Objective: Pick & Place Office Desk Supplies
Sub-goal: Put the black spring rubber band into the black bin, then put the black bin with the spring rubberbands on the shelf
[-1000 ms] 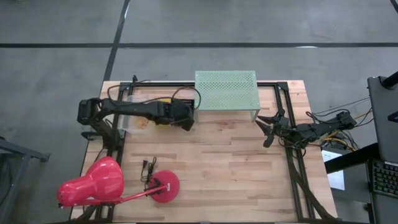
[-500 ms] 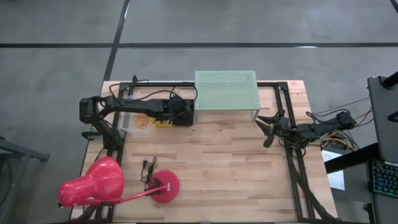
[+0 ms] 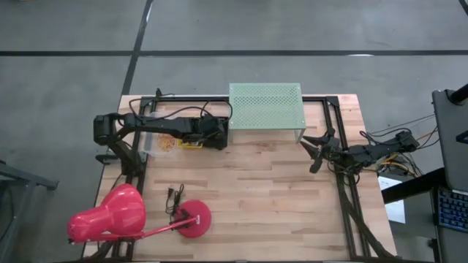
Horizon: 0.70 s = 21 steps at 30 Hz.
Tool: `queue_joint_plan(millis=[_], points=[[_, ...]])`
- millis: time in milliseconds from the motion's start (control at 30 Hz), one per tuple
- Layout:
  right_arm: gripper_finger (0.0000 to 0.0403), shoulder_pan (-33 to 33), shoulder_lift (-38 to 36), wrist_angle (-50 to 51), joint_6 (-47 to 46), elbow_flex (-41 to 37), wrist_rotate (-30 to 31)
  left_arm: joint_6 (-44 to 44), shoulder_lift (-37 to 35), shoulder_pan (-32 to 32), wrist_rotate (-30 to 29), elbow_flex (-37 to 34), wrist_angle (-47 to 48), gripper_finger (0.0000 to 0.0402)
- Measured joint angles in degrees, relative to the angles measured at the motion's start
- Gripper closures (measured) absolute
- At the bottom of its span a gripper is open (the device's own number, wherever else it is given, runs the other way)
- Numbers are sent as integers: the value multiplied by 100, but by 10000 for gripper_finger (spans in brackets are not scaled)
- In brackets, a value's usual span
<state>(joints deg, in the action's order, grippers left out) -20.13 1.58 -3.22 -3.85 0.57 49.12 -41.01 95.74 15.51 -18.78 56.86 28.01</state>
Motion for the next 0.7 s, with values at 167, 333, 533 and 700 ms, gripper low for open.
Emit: queue_joint_plan(millis=[167,333,533,700], points=[[289,-1,0,0,-1,1,0,12,0,-2,1,2,-48,297],[289,-1,0,0,-1,1,0,15,0,-2,-1,2,-104,271],[289,0,0,0,-1,1,0,17,0,-2,-1,4,-125,267],[289,-1,0,0,-1,1,0,59,-1,-10,-1,13,-146,267]])
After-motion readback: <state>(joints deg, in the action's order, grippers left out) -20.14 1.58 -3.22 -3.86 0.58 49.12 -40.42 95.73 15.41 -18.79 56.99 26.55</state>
